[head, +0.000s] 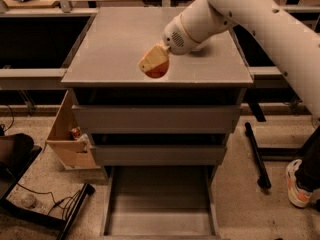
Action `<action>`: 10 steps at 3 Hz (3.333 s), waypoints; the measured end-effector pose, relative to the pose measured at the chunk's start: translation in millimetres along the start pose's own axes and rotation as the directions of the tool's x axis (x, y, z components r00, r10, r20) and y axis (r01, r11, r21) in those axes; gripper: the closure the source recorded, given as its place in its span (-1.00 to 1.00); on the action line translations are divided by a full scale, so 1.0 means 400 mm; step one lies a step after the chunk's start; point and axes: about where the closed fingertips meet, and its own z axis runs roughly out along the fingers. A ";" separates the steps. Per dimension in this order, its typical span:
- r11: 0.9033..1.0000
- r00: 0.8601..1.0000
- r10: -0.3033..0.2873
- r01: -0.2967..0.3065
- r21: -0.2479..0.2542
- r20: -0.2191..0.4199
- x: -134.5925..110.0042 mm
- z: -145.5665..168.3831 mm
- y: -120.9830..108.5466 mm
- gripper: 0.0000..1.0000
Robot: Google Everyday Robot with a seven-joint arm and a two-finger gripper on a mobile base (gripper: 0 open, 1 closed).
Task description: Pick apple from bottom drawer and place on counter
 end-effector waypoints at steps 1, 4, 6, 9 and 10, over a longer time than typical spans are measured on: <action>0.998 0.996 0.045 -0.041 -0.050 0.079 -0.044 0.108 -0.129 1.00; 0.994 0.994 0.049 -0.057 0.088 0.097 -0.257 0.231 -0.306 1.00; 0.996 0.990 0.082 -0.085 0.018 0.113 -0.224 0.298 -0.288 1.00; 0.994 0.988 0.103 -0.098 -0.050 0.113 -0.194 0.374 -0.248 0.02; 0.994 0.988 0.103 -0.098 -0.050 0.113 -0.194 0.374 -0.248 -0.44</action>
Offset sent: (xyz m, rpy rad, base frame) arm 0.2073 0.0197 0.0352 0.2875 -0.1335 -0.0953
